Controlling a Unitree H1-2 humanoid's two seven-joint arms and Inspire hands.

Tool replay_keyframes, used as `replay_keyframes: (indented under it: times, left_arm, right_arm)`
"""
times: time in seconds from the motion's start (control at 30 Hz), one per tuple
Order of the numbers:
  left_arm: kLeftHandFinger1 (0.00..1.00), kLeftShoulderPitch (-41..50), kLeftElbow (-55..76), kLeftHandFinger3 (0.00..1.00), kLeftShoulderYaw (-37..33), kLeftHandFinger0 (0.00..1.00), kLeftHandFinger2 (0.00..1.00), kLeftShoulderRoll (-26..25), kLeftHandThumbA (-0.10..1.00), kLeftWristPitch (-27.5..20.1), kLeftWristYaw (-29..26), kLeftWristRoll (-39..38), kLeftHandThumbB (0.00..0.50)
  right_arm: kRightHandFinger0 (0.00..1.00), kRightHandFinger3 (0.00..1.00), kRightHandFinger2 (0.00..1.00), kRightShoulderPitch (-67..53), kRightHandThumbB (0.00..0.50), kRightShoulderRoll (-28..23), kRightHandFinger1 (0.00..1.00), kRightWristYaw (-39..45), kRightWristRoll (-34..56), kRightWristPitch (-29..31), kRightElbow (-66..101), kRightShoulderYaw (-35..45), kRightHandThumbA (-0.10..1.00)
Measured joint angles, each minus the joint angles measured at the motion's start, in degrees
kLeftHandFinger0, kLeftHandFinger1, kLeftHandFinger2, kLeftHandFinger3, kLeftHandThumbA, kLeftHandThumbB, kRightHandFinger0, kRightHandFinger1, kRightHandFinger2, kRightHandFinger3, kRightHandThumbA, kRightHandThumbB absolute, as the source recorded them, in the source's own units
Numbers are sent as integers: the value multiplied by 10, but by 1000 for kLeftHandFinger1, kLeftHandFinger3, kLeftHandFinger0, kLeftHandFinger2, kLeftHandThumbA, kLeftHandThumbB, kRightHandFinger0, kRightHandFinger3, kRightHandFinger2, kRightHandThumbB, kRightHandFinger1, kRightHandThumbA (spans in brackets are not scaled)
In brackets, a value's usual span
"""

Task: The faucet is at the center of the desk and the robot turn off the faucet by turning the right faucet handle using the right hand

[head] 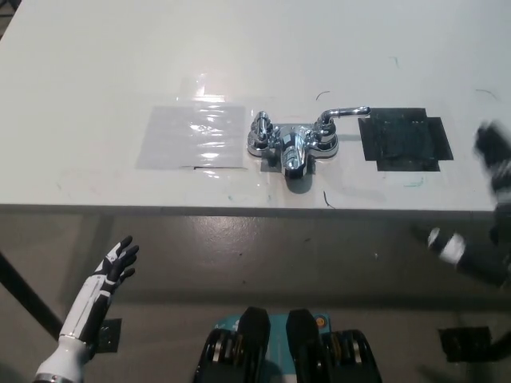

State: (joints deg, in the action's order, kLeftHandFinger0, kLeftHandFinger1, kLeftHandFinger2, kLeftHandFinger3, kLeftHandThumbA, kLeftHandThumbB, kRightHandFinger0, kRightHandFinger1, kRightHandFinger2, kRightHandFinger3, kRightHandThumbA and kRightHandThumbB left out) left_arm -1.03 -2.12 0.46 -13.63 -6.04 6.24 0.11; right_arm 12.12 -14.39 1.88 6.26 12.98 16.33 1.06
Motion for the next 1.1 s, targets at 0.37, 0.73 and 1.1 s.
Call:
replay_keyframes:
  times: [0.37,0.73,1.1]
  left_arm:
    - [1000,0,0,1000,-1,1000,1000,1,1000,-1,2,0,422]
    - [1000,-4,0,1000,-3,1000,1000,1,1000,-2,5,0,411]
    - [1000,-16,0,1000,-4,1000,1000,1,1000,-13,14,0,411]
  right_arm:
    - [1000,1000,1000,240,344,-60,1000,62,101,-113,-153,4,1000]
    - [1000,1000,1000,414,362,-57,1000,136,114,-173,-484,-19,1000]
    - [1000,1000,1000,557,363,-34,1000,193,81,-176,-812,-64,1000]
